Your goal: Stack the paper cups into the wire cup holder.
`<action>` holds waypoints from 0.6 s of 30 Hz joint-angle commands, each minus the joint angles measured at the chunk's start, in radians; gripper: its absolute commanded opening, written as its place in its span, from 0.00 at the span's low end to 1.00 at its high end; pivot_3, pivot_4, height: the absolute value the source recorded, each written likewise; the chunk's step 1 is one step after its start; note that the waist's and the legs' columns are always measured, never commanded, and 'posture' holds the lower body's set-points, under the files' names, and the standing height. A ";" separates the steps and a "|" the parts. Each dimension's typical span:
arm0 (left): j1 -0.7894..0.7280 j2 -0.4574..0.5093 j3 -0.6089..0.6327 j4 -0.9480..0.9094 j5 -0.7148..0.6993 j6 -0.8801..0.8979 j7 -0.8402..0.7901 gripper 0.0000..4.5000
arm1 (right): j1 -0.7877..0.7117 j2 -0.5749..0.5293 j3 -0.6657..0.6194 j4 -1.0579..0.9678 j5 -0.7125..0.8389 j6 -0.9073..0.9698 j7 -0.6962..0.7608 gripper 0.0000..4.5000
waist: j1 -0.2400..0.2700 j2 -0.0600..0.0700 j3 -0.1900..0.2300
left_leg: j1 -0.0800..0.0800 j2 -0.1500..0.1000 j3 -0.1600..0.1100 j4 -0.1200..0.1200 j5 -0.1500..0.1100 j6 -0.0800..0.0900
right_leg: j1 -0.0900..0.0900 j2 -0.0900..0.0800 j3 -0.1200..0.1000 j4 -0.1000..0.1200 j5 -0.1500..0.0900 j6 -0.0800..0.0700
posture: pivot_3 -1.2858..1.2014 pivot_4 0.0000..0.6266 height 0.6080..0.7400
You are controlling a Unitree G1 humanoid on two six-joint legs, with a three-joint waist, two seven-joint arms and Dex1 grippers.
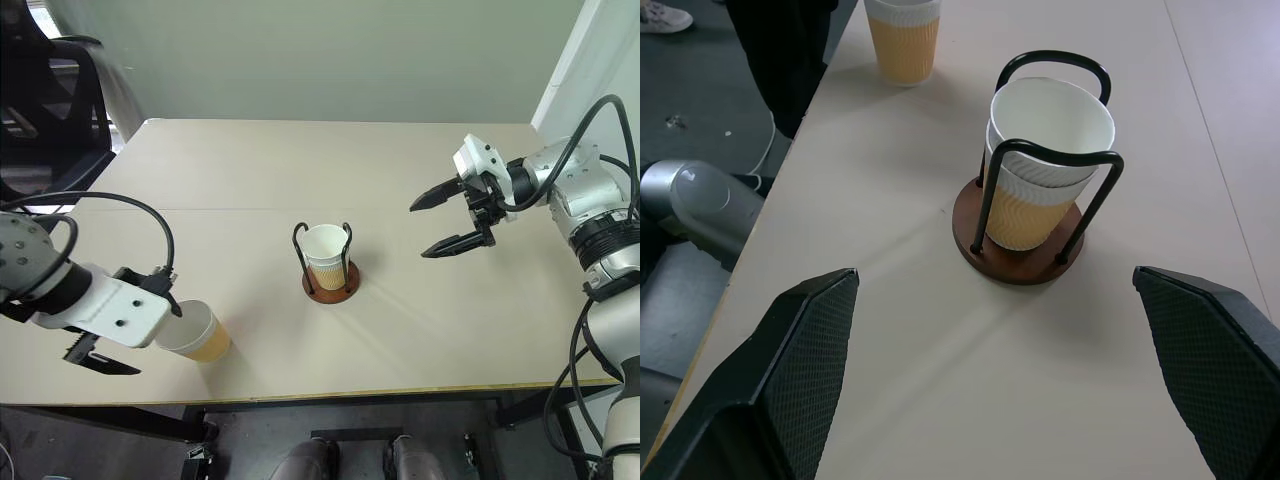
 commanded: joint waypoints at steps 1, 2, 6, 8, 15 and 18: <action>-0.008 -0.023 0.019 -0.008 0.029 0.002 -0.008 0.99 | -0.032 -0.006 -0.037 0.005 0.017 -0.012 0.004 1.00 | 0.000 0.000 0.000 | 0.000 0.000 0.000 0.000 0.000 0.000 | 0.000 0.000 0.000 0.000 0.000 0.000 | 0.52 0.24 1.00; 0.003 -0.029 0.021 -0.011 0.027 -0.006 -0.014 0.99 | -0.032 -0.005 -0.040 0.007 0.017 -0.013 0.004 1.00 | 0.000 0.000 0.000 | 0.000 0.000 0.000 0.000 0.000 0.000 | 0.000 0.000 0.000 0.000 0.000 0.000 | 0.52 0.24 1.00; 0.045 -0.030 0.037 -0.020 0.011 -0.040 -0.047 0.91 | -0.033 0.003 -0.048 0.021 0.011 -0.021 0.004 1.00 | 0.000 0.000 0.000 | 0.000 0.000 0.000 0.000 0.000 0.000 | 0.000 0.000 0.000 0.000 0.000 0.000 | 0.52 0.24 1.00; 0.067 -0.017 0.046 -0.028 -0.013 -0.033 -0.067 0.79 | -0.034 0.008 -0.051 0.030 0.007 -0.025 0.004 1.00 | 0.000 0.000 0.000 | 0.000 0.000 0.000 0.000 0.000 0.000 | 0.000 0.000 0.000 0.000 0.000 0.000 | 0.52 0.24 1.00; 0.089 0.006 0.058 -0.029 -0.063 -0.019 -0.071 0.24 | -0.050 0.032 -0.060 0.066 -0.007 -0.030 0.004 1.00 | 0.000 0.000 0.000 | 0.000 0.000 0.000 0.000 0.000 0.000 | 0.000 0.000 0.000 0.001 0.000 0.000 | 0.52 0.24 1.00; 0.062 0.014 0.038 -0.004 -0.063 -0.035 -0.071 0.01 | -0.062 0.056 -0.074 0.098 -0.019 -0.038 0.004 1.00 | 0.000 0.000 0.000 | 0.000 0.000 0.000 0.000 -0.001 -0.001 | 0.000 0.000 0.000 0.001 0.001 0.000 | 0.52 0.24 1.00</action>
